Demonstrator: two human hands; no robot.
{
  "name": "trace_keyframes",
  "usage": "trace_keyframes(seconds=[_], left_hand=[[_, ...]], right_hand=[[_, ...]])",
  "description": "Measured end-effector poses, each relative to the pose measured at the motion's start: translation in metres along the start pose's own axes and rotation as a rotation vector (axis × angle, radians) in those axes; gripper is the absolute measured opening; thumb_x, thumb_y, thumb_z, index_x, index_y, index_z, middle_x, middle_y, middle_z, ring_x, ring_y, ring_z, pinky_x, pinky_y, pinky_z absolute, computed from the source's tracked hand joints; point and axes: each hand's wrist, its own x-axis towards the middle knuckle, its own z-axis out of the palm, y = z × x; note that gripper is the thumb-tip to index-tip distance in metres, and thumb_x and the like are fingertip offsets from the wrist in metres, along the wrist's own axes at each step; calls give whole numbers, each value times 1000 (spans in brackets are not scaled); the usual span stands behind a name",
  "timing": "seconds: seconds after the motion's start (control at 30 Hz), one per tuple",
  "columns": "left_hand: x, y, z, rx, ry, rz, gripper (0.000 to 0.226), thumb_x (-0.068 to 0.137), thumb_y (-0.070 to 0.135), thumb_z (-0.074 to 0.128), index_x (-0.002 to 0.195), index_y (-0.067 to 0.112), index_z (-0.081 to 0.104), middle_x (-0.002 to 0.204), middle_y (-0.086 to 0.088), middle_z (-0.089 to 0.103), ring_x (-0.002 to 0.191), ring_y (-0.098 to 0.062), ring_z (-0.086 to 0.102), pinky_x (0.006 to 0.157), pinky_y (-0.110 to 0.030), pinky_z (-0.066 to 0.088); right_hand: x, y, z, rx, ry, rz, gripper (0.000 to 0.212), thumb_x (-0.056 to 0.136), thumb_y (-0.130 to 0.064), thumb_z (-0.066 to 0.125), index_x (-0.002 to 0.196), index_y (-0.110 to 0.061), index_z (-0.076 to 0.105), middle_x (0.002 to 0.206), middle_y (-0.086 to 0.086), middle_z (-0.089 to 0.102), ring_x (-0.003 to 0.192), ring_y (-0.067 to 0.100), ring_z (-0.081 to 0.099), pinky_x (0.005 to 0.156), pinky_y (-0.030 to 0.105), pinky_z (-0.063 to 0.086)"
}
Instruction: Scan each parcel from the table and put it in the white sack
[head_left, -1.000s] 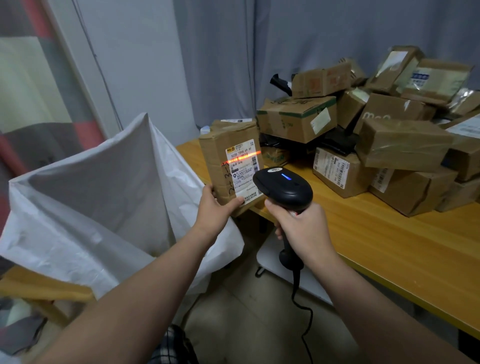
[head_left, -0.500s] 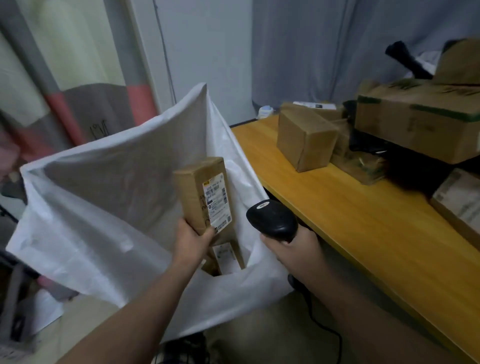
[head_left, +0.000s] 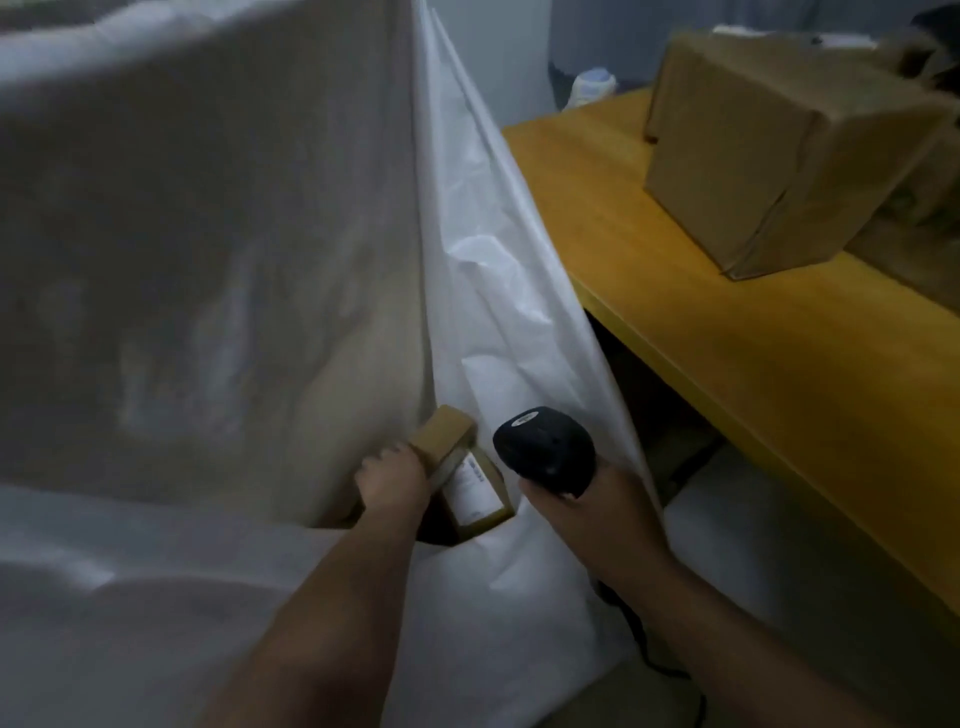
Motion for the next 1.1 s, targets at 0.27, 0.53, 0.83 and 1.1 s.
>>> trace_keyframes(seconds=[0.27,0.53,0.83,1.1], left_hand=[[-26,-6,-19,-4,128,100,39,98,30,46,130,9,42,129,-13,48,119,-32,45,91,-39,43],[-143,19,-104,-105,381,418,41,96,35,48,131,15,44,127,-8,50,114,-28,48,87,-36,43],[-283,72,-187,-147,636,723,47,98,38,44,139,16,40,130,-8,51,118,-26,47,92,-36,43],[-358,161,-222,-133,738,961,53,97,41,46,142,15,35,130,-8,49,115,-27,48,92,-37,46]], right_hand=[[-17,-8,0,-49,4,-43,33,79,-30,76,59,-24,50,48,-9,50,53,1,54,47,9,36],[-87,-49,-66,91,135,18,23,77,-32,78,78,-14,63,72,0,66,69,5,59,70,28,48],[-188,-91,-184,285,454,-50,33,80,-28,75,59,-14,54,51,6,54,56,27,59,55,34,42],[-246,-85,-291,267,728,-60,36,80,-31,75,65,-2,62,57,18,60,58,32,61,59,44,49]])
